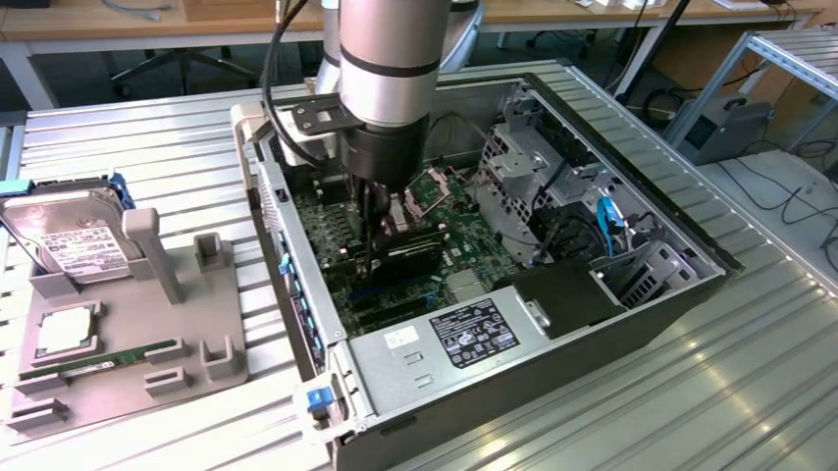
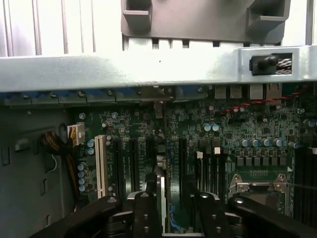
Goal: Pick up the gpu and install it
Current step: 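Insert the gpu into the slot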
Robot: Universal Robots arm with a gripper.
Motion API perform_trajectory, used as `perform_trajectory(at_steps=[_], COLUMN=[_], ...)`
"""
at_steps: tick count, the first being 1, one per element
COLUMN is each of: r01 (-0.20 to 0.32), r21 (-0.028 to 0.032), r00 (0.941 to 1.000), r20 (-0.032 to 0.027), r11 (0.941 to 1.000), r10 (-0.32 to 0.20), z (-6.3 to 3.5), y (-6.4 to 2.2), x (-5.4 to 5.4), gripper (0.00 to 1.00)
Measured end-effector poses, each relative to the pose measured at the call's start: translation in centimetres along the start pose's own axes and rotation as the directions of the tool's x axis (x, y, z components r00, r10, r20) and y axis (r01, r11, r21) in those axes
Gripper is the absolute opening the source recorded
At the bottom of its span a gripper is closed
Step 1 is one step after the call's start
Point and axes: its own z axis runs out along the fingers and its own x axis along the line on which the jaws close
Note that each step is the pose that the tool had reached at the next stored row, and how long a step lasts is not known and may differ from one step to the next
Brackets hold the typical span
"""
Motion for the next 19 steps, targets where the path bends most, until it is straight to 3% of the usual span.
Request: perform_trajectory(at_steps=[3,4,6,7,9,19], r01=[0.000,0.001,0.001,0.002,0.002,0.002], r21=[-0.0134,-0.0232,-0.0336,-0.0382,-0.0410,-0.0412], r00=[1.0000,1.0000,1.0000,1.0000,1.0000,1.0000], r20=[-0.0004,-0.0005,-0.0008,-0.0009,-0.0009,-0.0009], r11=[0.9999,0.9997,0.9994,0.9993,0.9992,0.9991], r10=[0.000,-0.001,-0.001,-0.002,-0.002,-0.002], z=[0.00,0.00,0.00,0.00,0.00,0.00], y=[-0.88,-1.55,-2.34,-2.70,-2.94,-2.95], x=[0.0,0.0,-0.1,-0.1,-0.1,-0.1], gripper=[0.27,0.20,0.11,0.11,0.11,0.11])
